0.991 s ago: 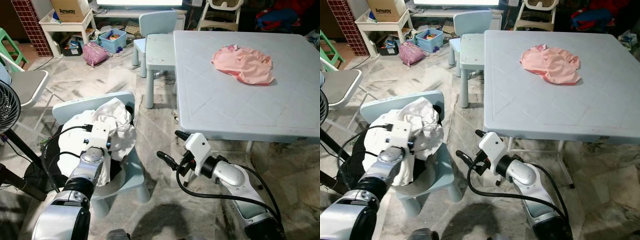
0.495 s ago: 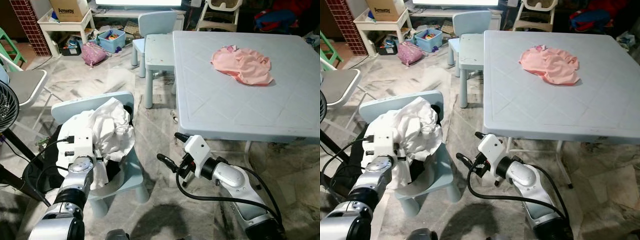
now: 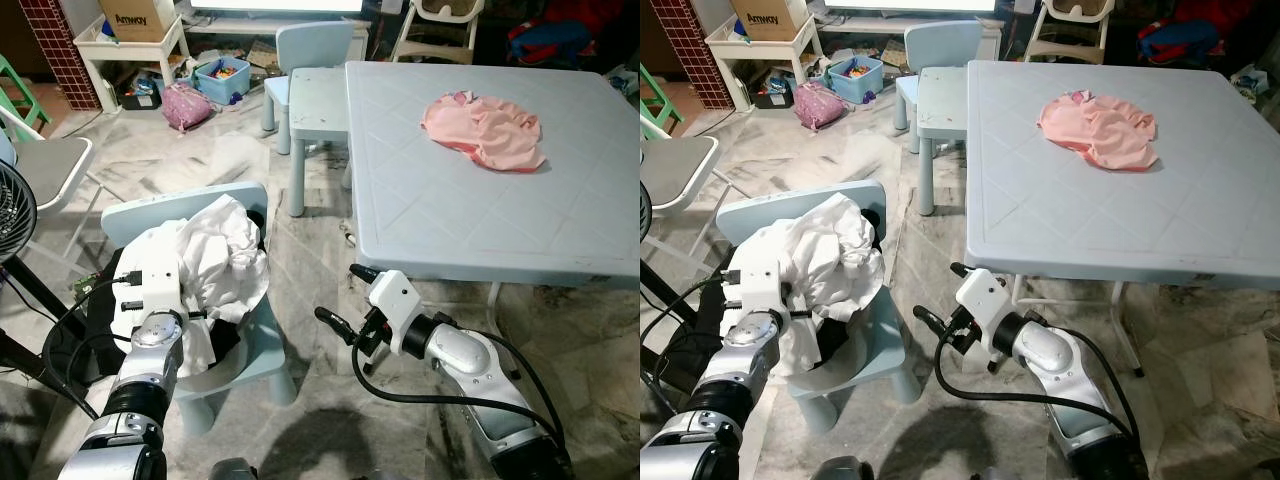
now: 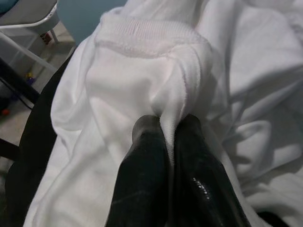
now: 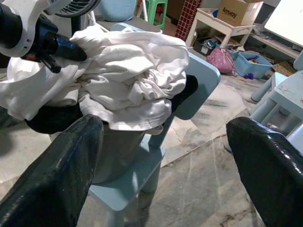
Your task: Hang hanger
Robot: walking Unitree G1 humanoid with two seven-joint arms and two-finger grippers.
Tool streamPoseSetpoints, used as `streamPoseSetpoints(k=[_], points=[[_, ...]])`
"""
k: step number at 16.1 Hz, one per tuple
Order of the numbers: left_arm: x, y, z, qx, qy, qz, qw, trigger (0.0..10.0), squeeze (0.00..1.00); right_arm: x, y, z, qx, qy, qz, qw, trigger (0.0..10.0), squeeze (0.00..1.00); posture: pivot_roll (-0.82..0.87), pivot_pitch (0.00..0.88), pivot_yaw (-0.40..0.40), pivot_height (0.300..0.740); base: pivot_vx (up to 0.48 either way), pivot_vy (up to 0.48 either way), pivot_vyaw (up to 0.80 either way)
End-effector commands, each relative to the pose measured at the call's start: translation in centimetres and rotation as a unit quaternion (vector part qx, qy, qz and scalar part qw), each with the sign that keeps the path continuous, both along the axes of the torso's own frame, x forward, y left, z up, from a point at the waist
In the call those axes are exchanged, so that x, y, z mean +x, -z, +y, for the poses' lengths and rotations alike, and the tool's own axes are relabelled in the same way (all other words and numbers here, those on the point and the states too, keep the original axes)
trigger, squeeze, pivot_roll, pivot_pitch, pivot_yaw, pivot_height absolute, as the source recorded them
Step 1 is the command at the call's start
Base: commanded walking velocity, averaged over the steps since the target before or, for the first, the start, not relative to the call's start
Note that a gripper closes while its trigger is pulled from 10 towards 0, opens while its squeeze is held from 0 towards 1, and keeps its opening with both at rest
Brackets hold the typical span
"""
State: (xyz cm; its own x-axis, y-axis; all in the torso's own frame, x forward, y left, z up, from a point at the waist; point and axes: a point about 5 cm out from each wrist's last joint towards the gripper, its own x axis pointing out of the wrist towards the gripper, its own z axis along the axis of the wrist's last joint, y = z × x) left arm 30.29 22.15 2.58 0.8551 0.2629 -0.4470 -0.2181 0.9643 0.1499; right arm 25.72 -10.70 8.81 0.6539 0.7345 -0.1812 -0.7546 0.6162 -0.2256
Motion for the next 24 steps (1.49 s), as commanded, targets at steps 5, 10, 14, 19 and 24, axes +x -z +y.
streamPoseSetpoints(k=[5,10,14,19,24], points=[[-0.5,0.5,-1.0,0.009,0.037,0.025,0.999,10.0,1.0,0.2,-0.2,0.0,-0.006,-0.004,-0.009,1.0,10.0,0.0,-0.03,0.0,-0.046,0.74,0.0,0.0,0.0],[0.5,-0.6,-1.9,0.008,0.093,0.026,0.995,10.0,0.0,0.2,-0.1,0.1,-0.004,-0.006,-0.006,1.0,10.0,0.0,-0.03,0.0,-0.044,0.74,0.0,0.0,0.0],[1.7,-2.1,-2.0,-0.007,0.096,0.012,0.995,10.0,0.0,0.1,-0.1,0.2,0.0,-0.004,-0.004,1.0,10.0,0.0,-0.04,0.0,-0.038,0.74,0.0,0.0,0.0],[2.0,-2.3,-1.4,-0.025,0.083,0.015,0.996,2.2,0.0,0.0,0.0,0.5,0.004,-0.004,-0.002,1.0,10.0,0.0,-0.04,0.0,-0.034,0.74,0.0,0.0,0.0],[1.6,-1.3,-1.7,-0.047,0.084,0.035,0.995,0.0,0.0,-0.1,0.1,0.5,0.005,-0.003,-0.001,1.0,10.0,0.0,-0.04,0.0,-0.031,0.74,0.0,0.0,0.0]])
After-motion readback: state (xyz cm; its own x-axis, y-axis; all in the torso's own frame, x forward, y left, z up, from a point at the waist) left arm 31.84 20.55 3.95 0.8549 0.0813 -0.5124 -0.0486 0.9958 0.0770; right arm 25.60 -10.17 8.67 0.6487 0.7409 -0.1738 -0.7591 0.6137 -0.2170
